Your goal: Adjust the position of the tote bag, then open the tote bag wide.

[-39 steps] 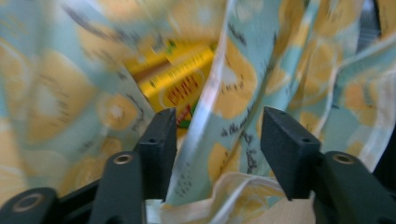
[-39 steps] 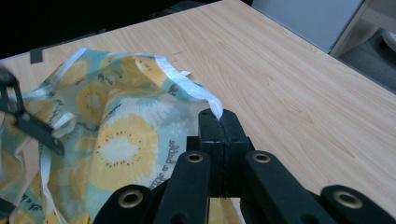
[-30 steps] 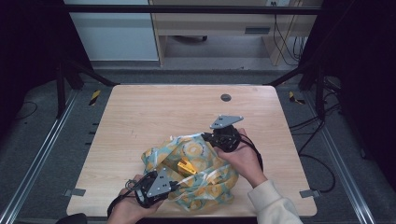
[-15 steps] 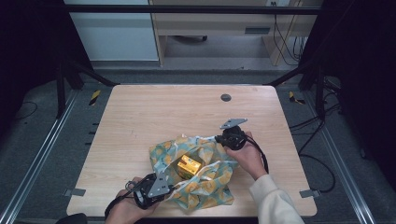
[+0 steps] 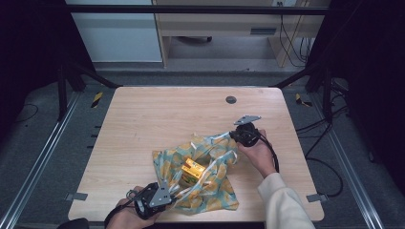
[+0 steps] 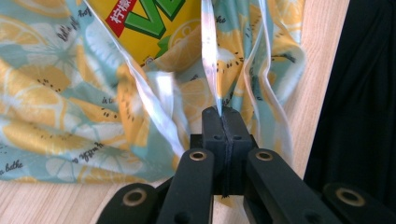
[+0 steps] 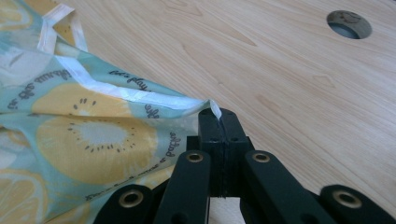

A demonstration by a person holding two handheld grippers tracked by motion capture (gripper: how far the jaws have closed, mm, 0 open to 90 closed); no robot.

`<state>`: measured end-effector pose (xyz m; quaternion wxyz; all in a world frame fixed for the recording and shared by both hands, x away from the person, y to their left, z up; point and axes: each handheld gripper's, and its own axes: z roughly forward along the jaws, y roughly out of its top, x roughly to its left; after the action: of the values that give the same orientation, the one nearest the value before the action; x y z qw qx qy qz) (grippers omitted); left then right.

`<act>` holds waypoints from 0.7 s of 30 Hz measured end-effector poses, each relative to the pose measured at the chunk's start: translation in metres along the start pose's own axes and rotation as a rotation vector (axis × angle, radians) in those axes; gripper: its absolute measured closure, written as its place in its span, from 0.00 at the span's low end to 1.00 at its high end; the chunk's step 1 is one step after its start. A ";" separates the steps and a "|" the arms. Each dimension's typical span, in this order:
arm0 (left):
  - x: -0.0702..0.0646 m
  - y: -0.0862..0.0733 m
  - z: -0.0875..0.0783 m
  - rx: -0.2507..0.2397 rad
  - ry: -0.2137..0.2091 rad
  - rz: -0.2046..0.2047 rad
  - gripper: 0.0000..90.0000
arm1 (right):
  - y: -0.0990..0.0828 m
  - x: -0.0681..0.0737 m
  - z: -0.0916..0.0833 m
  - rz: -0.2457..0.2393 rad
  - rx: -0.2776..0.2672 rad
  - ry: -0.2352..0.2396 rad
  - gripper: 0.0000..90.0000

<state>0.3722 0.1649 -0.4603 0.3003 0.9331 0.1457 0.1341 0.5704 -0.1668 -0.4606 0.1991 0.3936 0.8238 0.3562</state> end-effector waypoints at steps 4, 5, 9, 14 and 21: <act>-0.004 -0.001 0.002 0.009 -0.006 0.006 1.00 | -0.001 0.000 0.003 0.012 0.000 -0.015 1.00; -0.004 -0.001 0.002 0.014 -0.007 0.012 1.00 | -0.001 0.000 0.003 0.003 0.003 -0.016 1.00; -0.006 -0.001 0.002 0.016 -0.002 0.018 1.00 | 0.000 0.003 0.007 0.000 0.014 -0.035 1.00; -0.003 -0.003 -0.003 -0.041 0.072 -0.009 0.88 | -0.001 0.007 0.006 0.027 0.025 -0.024 0.82; 0.010 0.005 -0.030 -0.239 0.214 -0.129 0.54 | 0.012 0.020 -0.041 -0.005 -0.114 -0.039 0.50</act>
<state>0.3725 0.1802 -0.4315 0.4000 0.8597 0.2196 0.2296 0.5392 -0.1630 -0.4250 0.2384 0.3864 0.7990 0.3942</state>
